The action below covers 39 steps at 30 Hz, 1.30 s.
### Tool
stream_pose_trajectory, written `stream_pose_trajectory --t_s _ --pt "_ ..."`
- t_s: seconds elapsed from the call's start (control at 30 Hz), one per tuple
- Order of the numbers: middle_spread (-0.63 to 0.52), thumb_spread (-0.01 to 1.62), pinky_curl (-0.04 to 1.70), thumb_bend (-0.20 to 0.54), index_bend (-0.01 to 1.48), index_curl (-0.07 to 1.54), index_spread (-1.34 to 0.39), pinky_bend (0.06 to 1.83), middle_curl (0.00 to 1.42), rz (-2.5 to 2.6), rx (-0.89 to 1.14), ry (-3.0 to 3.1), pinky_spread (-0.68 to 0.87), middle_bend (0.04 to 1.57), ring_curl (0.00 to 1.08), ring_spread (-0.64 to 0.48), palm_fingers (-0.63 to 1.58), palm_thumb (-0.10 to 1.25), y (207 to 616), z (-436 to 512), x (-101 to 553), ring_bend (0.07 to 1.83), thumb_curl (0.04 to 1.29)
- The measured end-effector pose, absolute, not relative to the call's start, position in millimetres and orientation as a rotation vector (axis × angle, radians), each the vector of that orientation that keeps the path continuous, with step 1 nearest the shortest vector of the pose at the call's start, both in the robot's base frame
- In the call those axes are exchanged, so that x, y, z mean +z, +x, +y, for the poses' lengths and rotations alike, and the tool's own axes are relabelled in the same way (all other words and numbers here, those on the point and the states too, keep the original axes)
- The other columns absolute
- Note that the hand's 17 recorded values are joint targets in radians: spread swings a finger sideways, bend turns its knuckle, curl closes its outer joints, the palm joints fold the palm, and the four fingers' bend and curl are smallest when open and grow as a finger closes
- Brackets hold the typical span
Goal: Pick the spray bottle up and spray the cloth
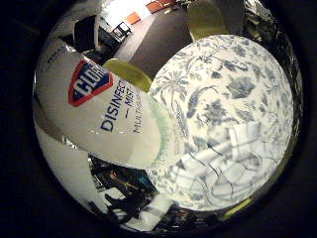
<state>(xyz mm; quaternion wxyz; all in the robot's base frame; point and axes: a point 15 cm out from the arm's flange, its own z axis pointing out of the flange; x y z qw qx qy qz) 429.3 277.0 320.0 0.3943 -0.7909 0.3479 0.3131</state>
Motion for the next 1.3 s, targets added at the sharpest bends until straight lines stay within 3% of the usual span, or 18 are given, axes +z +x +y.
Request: stream_pose_trajectory --t_s 0.37,1.3 --pt "-0.08 0.9 1.18 -0.016 1.18 0.65 -0.18 1.02 0.57 0.88 0.883 -1.941 -0.24 1.33 0.55 -0.14 1.23 1.02 433.7 318.7 255.5 1.45 0.74" --pt "-0.07 0.9 1.16 -0.016 1.17 0.68 -0.18 1.03 0.57 0.904 0.875 -1.932 -0.24 1.34 0.55 -0.14 1.22 0.99 435.6 299.4 255.4 1.45 0.76"
